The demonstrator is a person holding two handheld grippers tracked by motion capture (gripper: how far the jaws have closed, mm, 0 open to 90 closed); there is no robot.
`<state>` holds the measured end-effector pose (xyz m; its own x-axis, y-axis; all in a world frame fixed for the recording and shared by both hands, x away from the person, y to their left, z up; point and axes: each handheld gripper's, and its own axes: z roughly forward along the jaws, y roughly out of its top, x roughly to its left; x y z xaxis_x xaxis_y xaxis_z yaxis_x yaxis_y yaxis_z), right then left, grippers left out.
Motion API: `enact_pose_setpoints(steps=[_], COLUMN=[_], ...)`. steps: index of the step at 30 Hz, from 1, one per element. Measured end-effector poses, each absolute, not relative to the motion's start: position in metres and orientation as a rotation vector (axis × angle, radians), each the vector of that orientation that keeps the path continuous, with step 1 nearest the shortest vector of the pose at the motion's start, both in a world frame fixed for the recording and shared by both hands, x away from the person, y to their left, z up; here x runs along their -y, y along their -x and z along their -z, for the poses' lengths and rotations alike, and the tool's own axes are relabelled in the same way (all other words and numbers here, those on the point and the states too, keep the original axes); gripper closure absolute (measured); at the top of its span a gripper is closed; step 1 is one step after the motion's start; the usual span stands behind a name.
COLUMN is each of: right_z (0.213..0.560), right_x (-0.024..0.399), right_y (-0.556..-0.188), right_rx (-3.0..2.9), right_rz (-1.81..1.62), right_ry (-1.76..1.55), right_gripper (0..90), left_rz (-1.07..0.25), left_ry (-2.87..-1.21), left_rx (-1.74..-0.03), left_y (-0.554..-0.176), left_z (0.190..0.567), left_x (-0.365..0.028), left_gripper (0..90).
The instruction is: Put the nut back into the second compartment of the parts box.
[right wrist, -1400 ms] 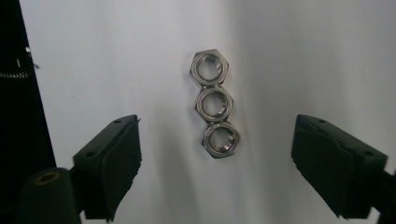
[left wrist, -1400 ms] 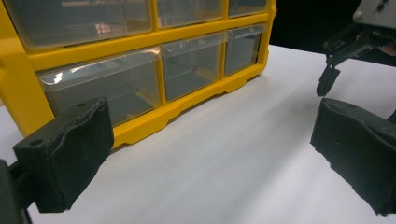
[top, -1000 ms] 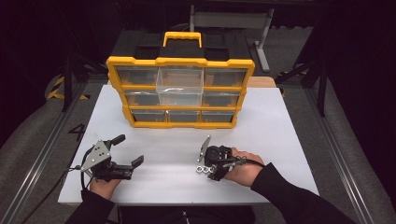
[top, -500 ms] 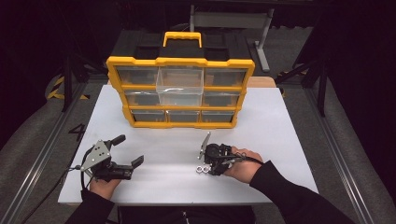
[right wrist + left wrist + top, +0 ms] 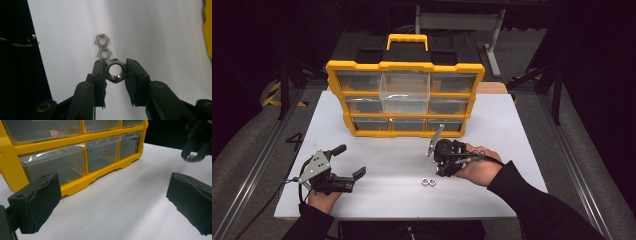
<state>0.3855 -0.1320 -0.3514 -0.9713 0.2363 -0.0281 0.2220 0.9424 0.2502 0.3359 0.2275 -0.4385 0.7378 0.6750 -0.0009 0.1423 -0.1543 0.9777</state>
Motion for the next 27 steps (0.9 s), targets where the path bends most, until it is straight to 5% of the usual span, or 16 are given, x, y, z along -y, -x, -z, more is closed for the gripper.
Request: enact_pose_setpoints(steps=[27], right_z=[0.232], right_x=[0.120], right_y=[-0.399], right_rx=[-2.956], right_rz=[-0.500], right_ry=[-0.328], right_gripper=[69.5], left_rz=[-0.527], left_ry=[-1.693], left_rx=[-0.656], left_y=[-0.336], left_z=[0.439], left_x=[-0.228], left_gripper=[0.3])
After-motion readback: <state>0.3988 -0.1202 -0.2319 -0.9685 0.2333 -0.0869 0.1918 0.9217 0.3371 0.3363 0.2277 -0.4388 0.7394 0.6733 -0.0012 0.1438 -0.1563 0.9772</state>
